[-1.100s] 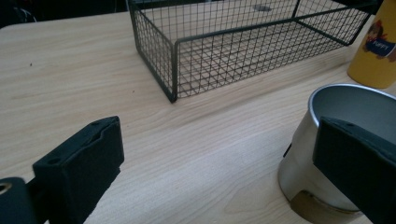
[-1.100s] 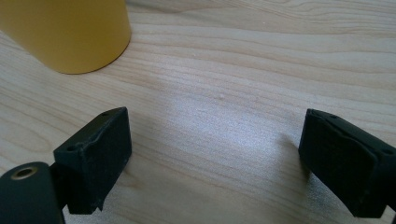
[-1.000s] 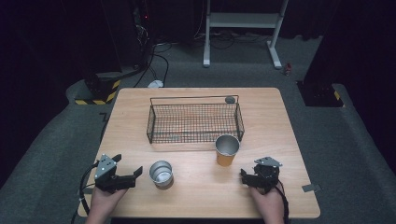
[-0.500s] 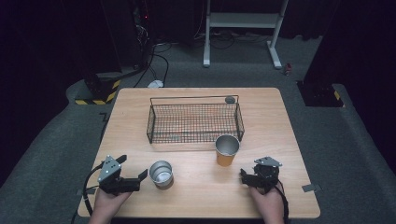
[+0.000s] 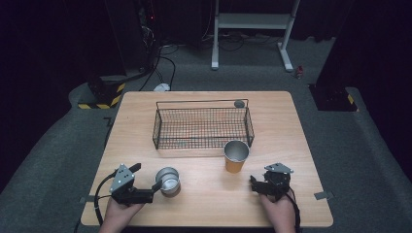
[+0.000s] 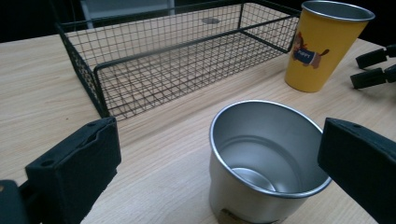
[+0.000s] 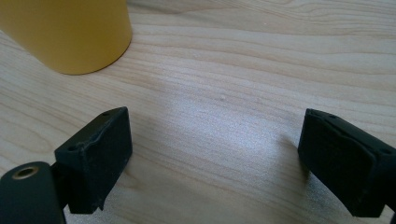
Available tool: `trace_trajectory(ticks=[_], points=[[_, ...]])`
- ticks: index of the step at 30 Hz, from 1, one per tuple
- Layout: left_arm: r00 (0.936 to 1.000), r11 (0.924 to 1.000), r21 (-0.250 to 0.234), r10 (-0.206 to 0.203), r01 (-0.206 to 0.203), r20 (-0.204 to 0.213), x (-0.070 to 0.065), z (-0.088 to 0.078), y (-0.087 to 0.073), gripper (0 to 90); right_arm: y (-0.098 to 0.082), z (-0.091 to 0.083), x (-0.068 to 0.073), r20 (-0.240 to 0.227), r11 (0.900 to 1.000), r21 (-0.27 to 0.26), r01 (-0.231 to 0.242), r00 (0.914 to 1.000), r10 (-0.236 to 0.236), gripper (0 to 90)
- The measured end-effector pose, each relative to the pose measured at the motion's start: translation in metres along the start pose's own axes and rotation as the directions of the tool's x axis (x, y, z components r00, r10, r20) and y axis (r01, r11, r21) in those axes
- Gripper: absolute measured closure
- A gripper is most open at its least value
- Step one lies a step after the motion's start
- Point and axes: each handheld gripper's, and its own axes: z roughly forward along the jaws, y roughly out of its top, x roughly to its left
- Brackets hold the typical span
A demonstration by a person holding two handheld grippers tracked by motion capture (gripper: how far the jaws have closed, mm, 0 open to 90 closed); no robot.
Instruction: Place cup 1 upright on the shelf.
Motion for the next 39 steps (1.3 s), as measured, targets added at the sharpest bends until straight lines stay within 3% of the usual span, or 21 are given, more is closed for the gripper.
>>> trace_trajectory(ticks=[12,23,39], points=[[0.9988,0.9999,-0.015,0.004,-0.003,0.048,-0.011,0.006,0.001,0.1,0.000,0.000,0.000,0.002,1.000,-0.001,0.001,1.0000,-0.001,10.1],[0.9959,0.9992,-0.025,0.034,-0.032,0.084,-0.024,0.014,0.002,0.1,0.000,0.000,0.000,0.003,1.000,-0.001,0.001,1.0000,-0.001,10.2],[0.9937,0.9982,-0.013,0.059,-0.058,0.095,-0.029,0.029,-0.003,0.1,0.000,0.000,0.000,0.003,1.000,-0.001,0.000,1.0000,0.000,10.1]])
